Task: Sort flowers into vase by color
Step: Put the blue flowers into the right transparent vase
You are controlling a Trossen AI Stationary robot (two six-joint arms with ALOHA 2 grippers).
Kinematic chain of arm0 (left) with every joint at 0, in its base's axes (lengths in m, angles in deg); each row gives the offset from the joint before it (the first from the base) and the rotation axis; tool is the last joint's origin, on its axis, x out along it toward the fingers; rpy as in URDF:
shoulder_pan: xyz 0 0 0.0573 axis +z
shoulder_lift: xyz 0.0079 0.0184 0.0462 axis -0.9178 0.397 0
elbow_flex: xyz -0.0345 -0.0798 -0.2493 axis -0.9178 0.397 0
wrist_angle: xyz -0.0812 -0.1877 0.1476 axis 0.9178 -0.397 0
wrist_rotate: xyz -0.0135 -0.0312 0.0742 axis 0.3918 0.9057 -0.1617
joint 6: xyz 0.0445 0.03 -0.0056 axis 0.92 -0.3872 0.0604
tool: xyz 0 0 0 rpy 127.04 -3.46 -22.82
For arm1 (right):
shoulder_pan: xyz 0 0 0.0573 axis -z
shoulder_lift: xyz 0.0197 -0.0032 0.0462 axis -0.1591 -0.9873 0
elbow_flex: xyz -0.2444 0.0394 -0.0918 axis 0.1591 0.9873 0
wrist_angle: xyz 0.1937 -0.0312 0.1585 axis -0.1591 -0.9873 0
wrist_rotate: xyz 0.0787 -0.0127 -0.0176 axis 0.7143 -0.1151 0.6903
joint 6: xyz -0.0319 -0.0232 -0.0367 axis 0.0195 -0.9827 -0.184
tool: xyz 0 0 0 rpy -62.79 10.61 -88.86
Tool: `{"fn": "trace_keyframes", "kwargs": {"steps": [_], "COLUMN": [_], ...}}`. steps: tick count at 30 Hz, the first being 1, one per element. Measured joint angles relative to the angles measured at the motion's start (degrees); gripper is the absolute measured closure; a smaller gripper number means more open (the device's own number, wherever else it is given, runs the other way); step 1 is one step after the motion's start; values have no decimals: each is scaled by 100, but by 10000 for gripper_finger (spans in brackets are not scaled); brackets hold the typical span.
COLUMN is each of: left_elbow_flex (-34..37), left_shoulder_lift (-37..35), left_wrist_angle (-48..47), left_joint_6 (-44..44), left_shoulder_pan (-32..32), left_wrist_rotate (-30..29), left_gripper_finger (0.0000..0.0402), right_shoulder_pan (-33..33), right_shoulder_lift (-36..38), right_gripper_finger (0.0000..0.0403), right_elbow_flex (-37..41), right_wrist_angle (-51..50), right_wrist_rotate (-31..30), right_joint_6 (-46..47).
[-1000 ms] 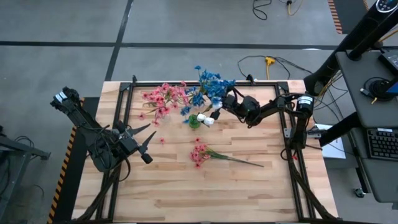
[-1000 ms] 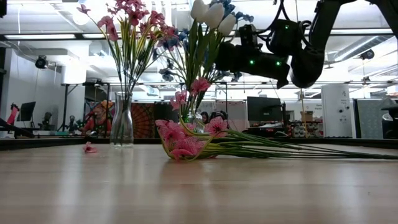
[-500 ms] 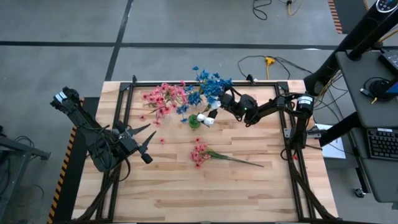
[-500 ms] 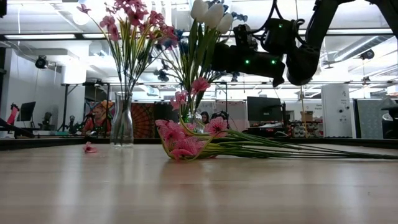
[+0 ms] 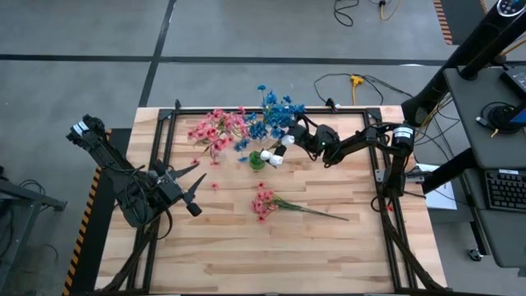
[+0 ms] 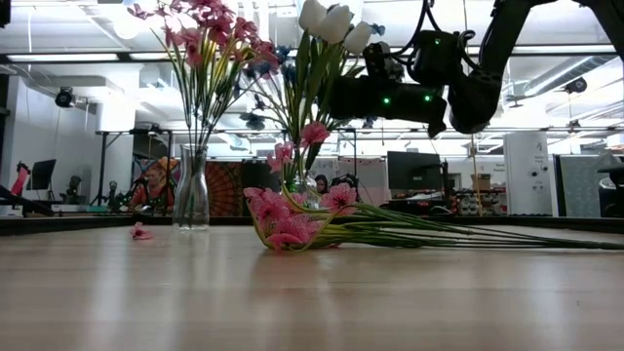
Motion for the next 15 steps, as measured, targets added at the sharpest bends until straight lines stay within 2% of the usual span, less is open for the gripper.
{"fn": "trace_keyframes", "kwargs": {"steps": [15], "left_elbow_flex": [0], "left_shoulder_lift": [0], "left_wrist_angle": [-3], "left_joint_6": [-1], "left_shoulder_pan": [-1], "left_wrist_rotate": [0], "left_gripper_finger": [261], "right_shoulder_pan": [0], "right_shoulder_lift": [0], "right_gripper_finger": [369], "right_elbow_flex": [2], "right_wrist_angle": [-45], "right_wrist_rotate": [-2], "right_joint_6": [153]}}
